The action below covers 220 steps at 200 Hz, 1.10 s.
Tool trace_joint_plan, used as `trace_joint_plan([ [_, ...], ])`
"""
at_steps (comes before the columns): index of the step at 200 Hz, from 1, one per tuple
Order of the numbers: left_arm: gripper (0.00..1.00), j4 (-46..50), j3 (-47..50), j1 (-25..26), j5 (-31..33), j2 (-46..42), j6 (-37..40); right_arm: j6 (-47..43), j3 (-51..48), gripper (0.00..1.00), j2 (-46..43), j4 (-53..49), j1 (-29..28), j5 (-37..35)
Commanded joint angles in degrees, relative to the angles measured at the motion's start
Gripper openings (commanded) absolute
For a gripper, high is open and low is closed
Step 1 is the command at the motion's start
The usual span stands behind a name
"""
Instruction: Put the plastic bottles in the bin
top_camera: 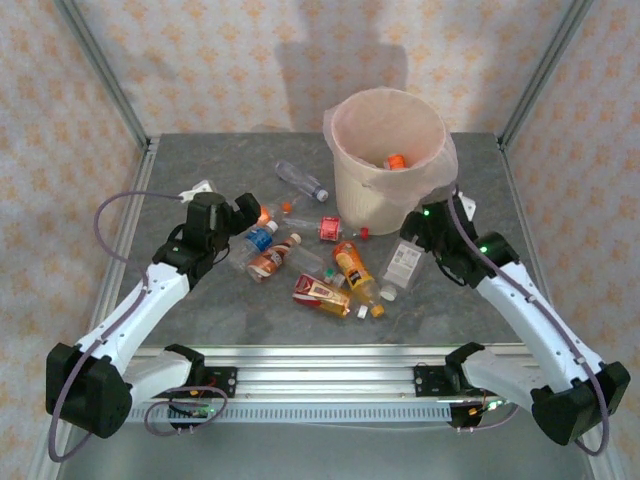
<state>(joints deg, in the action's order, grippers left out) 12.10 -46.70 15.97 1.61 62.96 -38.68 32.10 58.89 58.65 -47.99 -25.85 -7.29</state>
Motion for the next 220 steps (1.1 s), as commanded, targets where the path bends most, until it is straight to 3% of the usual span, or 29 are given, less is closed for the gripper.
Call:
trace_joint_plan([
  [1,1.00,-1.5,-0.8,-0.6,-0.5,0.4,-0.3,6.1,-4.6,0.99,0.1,1.0,-0.5,3.2],
  [58,1.00,-3.6,-0.4,-0.5,-1.0,2.0,-1.4,11.9,-15.4,0.99,3.7,10.6,-2.8,10.7],
  [137,1.00,-3.7,-0.5,-0.5,-1.8,3.6,-1.6,11.2,-14.4,0.99,12.8,15.8,-3.7,11.6],
  [220,1.00,-3.9,0.0,-0.5,-2.2,3.4,-1.7,10.7,-13.8,0.99,21.2,17.8,-3.7,7.1],
])
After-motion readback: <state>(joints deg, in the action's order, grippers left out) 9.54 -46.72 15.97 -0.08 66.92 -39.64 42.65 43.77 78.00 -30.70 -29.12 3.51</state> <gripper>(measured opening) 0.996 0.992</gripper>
